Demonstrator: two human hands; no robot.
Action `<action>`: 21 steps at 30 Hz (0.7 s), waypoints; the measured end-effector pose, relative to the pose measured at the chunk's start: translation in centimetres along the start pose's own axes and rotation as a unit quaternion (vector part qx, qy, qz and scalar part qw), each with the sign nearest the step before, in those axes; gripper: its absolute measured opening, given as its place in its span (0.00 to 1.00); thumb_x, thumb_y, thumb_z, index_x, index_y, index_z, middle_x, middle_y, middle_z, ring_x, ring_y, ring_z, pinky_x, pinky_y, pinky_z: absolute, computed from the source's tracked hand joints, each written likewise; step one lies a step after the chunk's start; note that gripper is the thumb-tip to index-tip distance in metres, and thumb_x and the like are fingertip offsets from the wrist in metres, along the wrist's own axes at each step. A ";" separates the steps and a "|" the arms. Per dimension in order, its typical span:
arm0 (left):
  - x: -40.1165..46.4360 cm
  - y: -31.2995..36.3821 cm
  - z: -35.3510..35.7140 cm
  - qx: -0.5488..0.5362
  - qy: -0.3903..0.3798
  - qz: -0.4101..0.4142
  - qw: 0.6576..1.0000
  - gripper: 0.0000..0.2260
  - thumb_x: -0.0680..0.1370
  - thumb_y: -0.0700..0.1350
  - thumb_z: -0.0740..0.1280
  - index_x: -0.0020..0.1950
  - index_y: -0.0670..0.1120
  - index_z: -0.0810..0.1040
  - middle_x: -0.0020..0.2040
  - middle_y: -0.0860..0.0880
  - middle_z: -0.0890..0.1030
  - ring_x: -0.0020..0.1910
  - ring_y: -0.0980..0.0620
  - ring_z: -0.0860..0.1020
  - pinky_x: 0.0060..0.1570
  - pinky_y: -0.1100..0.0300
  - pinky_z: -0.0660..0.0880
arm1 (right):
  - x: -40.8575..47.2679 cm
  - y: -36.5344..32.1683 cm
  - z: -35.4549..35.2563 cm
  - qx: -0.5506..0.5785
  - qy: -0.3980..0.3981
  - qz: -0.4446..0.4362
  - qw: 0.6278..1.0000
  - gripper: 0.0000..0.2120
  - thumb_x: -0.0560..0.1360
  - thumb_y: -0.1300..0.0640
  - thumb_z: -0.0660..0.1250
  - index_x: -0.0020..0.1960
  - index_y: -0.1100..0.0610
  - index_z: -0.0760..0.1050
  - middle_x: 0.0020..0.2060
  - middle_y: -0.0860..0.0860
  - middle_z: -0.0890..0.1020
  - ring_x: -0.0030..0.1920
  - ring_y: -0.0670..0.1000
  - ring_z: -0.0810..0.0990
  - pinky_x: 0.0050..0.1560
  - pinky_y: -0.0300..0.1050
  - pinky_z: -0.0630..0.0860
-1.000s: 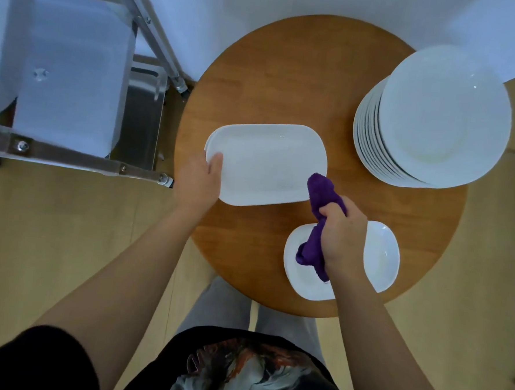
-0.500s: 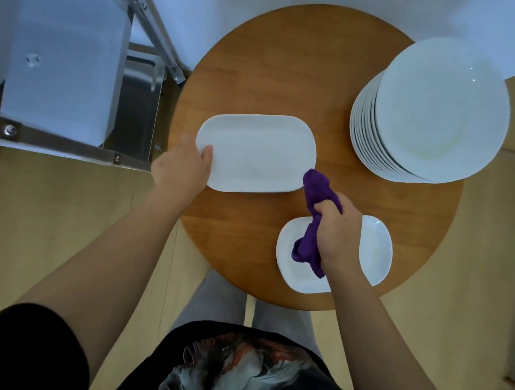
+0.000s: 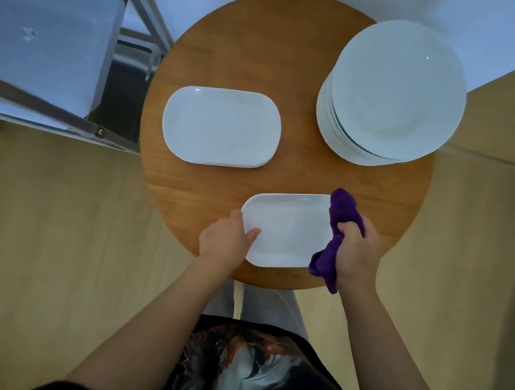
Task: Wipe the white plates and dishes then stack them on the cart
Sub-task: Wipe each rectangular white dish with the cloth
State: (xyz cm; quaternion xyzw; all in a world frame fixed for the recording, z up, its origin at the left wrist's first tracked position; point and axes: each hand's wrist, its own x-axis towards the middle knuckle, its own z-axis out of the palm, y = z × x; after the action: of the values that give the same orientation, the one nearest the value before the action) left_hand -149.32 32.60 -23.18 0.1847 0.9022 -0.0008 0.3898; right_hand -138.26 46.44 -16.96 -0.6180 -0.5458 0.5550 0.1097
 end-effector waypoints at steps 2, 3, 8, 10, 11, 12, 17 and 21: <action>0.3 -0.1 0.2 -0.047 0.026 -0.044 0.998 0.17 0.77 0.59 0.62 0.55 0.46 0.69 0.41 0.51 0.74 0.36 0.53 0.72 0.29 0.61 0.66 | 0.1 0.4 -0.8 -0.004 -0.011 -0.003 1.000 0.12 0.74 0.62 0.60 0.35 0.50 0.72 0.21 0.41 0.70 0.24 0.42 0.69 0.25 0.34 0.67; 0.4 -0.2 0.3 -0.076 0.031 -0.062 0.995 0.17 0.76 0.58 0.64 0.54 0.46 0.67 0.40 0.51 0.74 0.36 0.52 0.72 0.29 0.60 0.66 | 0.2 0.5 -1.2 -0.008 -0.017 -0.003 1.000 0.12 0.74 0.63 0.60 0.35 0.50 0.72 0.22 0.41 0.70 0.25 0.43 0.69 0.27 0.36 0.68; 0.7 -0.6 0.5 -0.138 0.028 -0.066 0.988 0.12 0.76 0.54 0.66 0.47 0.48 0.66 0.39 0.51 0.72 0.39 0.50 0.73 0.34 0.57 0.69 | 0.7 1.1 -2.7 0.010 -0.043 -0.002 0.999 0.11 0.74 0.63 0.60 0.36 0.51 0.73 0.22 0.41 0.71 0.23 0.40 0.69 0.25 0.34 0.68; 0.7 -0.7 0.5 -0.136 0.036 -0.056 0.988 0.10 0.77 0.52 0.65 0.45 0.49 0.67 0.38 0.51 0.72 0.38 0.51 0.72 0.34 0.57 0.68 | 0.9 1.2 -3.1 0.031 -0.044 0.001 0.999 0.11 0.74 0.63 0.60 0.36 0.51 0.74 0.22 0.41 0.73 0.23 0.40 0.70 0.24 0.33 0.68; 0.6 -0.7 0.4 -0.133 0.039 -0.055 0.989 0.09 0.78 0.51 0.65 0.44 0.49 0.66 0.37 0.52 0.72 0.37 0.52 0.72 0.34 0.57 0.68 | 1.1 1.4 -3.3 0.040 -0.042 0.005 0.998 0.11 0.74 0.63 0.60 0.36 0.51 0.75 0.23 0.41 0.74 0.24 0.40 0.71 0.24 0.33 0.69; 0.5 -0.7 0.4 -0.129 0.043 -0.055 0.989 0.09 0.78 0.51 0.64 0.44 0.49 0.66 0.36 0.52 0.71 0.36 0.53 0.71 0.33 0.58 0.67 | 1.3 1.5 -3.5 0.047 -0.038 0.007 0.998 0.11 0.74 0.63 0.60 0.36 0.52 0.74 0.24 0.41 0.74 0.24 0.40 0.71 0.25 0.33 0.69; -0.4 -0.1 0.4 -0.108 0.084 -0.063 0.989 0.08 0.80 0.50 0.61 0.46 0.49 0.65 0.34 0.53 0.70 0.32 0.55 0.68 0.28 0.59 0.61 | 1.8 2.1 -4.4 0.078 -0.025 0.016 0.997 0.11 0.74 0.64 0.59 0.38 0.53 0.75 0.26 0.41 0.77 0.27 0.41 0.74 0.27 0.33 0.71; -0.9 0.4 0.1 -0.094 0.093 -0.063 0.989 0.07 0.81 0.49 0.60 0.47 0.48 0.64 0.33 0.52 0.70 0.30 0.56 0.68 0.27 0.59 0.61 | 2.1 2.2 -4.7 0.074 -0.017 0.021 0.997 0.10 0.75 0.65 0.59 0.38 0.55 0.74 0.23 0.40 0.76 0.24 0.38 0.73 0.25 0.31 0.69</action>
State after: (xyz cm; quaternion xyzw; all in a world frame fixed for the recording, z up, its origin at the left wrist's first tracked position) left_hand -148.54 32.66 -22.57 0.0889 0.9406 0.0764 0.3187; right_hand -133.67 49.45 -18.09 -0.6100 -0.4920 0.6066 0.1334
